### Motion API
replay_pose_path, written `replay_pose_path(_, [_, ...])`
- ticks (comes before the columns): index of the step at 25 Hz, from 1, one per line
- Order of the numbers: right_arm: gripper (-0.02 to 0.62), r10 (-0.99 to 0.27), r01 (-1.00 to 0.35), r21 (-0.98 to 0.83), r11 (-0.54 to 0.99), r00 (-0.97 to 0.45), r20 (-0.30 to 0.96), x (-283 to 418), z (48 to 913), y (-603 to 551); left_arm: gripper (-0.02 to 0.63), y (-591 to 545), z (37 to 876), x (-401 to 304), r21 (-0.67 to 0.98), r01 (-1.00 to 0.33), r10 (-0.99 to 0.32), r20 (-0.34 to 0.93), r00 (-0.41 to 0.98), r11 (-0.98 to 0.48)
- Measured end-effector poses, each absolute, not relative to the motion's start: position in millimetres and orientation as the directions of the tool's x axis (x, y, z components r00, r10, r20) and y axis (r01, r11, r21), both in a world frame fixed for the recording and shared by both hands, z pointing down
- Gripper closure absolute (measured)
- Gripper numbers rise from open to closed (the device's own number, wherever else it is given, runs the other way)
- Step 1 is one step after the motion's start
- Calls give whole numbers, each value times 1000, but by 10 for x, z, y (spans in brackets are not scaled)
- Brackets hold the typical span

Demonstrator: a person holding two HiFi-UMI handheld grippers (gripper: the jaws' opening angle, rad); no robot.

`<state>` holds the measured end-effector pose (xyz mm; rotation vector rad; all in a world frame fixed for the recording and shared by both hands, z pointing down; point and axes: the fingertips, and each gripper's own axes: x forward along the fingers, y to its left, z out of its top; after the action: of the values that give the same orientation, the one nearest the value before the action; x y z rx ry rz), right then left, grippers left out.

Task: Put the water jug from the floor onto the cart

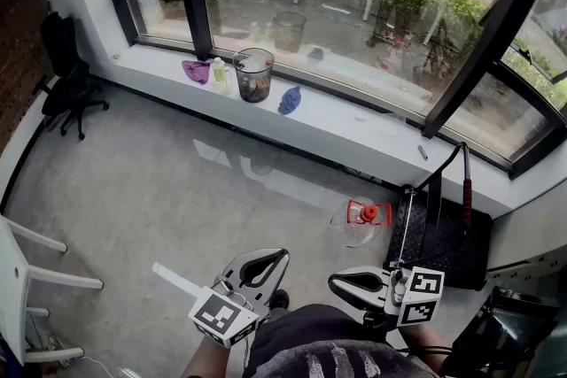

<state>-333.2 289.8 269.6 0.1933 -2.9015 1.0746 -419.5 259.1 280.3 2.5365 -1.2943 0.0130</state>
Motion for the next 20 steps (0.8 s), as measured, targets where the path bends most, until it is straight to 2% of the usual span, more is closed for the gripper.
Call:
replay_pose_path(4, [597,-146,-180,-639,748,-984,106,-3394,2741,2833,615,2420,2864,-4173,293,-719,-732,84,676,-630])
replay_pose_path(12, [597,-394,-330,-687,648,-917,69,-3098,2732,2640,615,2100,2796,-3913,274,-620,-626,76,776,-736])
replay_pose_path(16, [597,-445,-321,-730,604,-895,26,-3023,2778,2514,615,2054,2749,-3811,264,-597,-601,75,796,-757])
replay_pose_path(20, [597,-420,-267,-754,600,-907,-13,-2996,2839,2338,615,2001,2771,-3784,243,-632,-626,112,772,-736])
